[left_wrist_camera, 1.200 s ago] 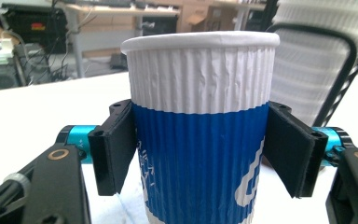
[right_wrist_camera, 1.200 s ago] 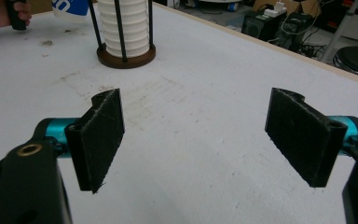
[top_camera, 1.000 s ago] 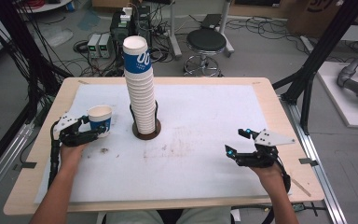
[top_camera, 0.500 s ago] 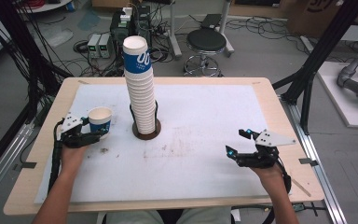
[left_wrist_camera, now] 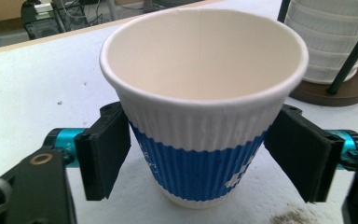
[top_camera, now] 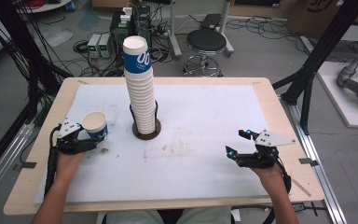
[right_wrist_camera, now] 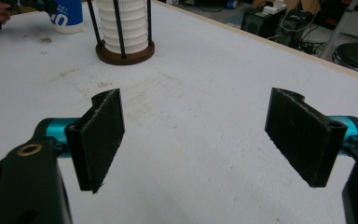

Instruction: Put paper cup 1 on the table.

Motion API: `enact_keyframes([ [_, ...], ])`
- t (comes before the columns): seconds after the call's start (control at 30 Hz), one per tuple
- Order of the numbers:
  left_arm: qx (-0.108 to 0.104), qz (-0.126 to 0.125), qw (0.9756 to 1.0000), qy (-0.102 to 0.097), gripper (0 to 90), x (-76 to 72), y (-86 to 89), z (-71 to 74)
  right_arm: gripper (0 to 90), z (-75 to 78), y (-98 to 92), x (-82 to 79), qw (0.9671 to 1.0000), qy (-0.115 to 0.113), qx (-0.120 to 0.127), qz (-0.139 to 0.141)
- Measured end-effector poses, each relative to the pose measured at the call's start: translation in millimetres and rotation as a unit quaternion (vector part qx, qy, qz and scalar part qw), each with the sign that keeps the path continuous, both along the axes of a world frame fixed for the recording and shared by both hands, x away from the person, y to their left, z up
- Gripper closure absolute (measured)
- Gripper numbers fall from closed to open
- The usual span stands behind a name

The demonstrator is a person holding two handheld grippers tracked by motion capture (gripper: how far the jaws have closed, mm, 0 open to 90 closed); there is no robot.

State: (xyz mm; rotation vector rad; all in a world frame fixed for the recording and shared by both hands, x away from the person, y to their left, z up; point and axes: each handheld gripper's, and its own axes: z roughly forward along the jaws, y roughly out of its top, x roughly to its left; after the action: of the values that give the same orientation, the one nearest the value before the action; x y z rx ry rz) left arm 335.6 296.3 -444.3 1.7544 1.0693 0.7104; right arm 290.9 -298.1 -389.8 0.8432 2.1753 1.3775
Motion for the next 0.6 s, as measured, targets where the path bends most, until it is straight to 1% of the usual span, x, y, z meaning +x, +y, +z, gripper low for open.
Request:
enact_keyframes([
  [0.03, -0.003, 0.001, 1.0, -0.002, 17.9, -0.6, 0.8, -0.2, 20.2, -0.4, 0.3, 0.0, 1.0, 0.004, 0.002, 0.0],
  [0.07, -0.011, 0.001, 0.9999, -0.001, 15.6, -2.1, 1.8, -0.3, 20.2, -0.6, 0.3, 0.0, 1.0, 0.006, 0.002, 0.0],
  [0.1, -0.018, -0.003, 0.9998, -0.002, 15.2, -3.7, 3.0, 0.0, 20.2, -1.4, 0.1, 0.8, 1.0, 0.004, 0.0, 0.002],
  [0.13, -0.022, -0.007, 0.9997, -0.004, 15.2, -5.5, 3.7, 0.7, 20.2, -1.7, 0.4, 0.6, 1.0, 0.009, 0.001, 0.002],
  [0.17, -0.024, -0.012, 0.9996, -0.005, 15.2, -7.4, 4.6, 1.7, 20.2, -2.1, 0.4, 1.1, 1.0, 0.008, 0.002, 0.002],
  [0.23, -0.028, -0.012, 0.9995, -0.011, 15.2, -12.4, 5.5, 4.4, 20.2, -2.5, -0.2, 1.9, 1.0, 0.007, -0.001, 0.003],
  [0.33, -0.036, -0.012, 0.9989, -0.026, 15.1, -19.9, 8.3, 9.9, 20.2, -2.7, -0.4, 1.7, 0.9999, 0.012, 0.0, 0.001],
  [0.37, -0.037, -0.008, 0.9988, -0.031, 15.1, -21.7, 9.3, 11.7, 20.2, -3.0, -0.6, 2.3, 1.0, 0.009, 0.002, 0.0],
  [0.47, -0.05, 0.003, 0.9977, -0.046, 15.1, -25.5, 12.3, 17.2, 20.2, -3.1, -1.2, 2.4, 0.9999, 0.011, 0.001, 0.0],
  [0.53, -0.065, 0.01, 0.9958, -0.064, 15.1, -28.5, 14.5, 22.8, 20.2, -3.2, -1.1, 2.5, 0.9999, 0.012, 0.002, -0.001],
  [0.6, -0.072, 0.01, 0.9945, -0.076, 15.1, -30.7, 15.0, 26.5, 20.2, -3.4, -1.0, 2.6, 0.9999, 0.012, 0.001, -0.001],
])
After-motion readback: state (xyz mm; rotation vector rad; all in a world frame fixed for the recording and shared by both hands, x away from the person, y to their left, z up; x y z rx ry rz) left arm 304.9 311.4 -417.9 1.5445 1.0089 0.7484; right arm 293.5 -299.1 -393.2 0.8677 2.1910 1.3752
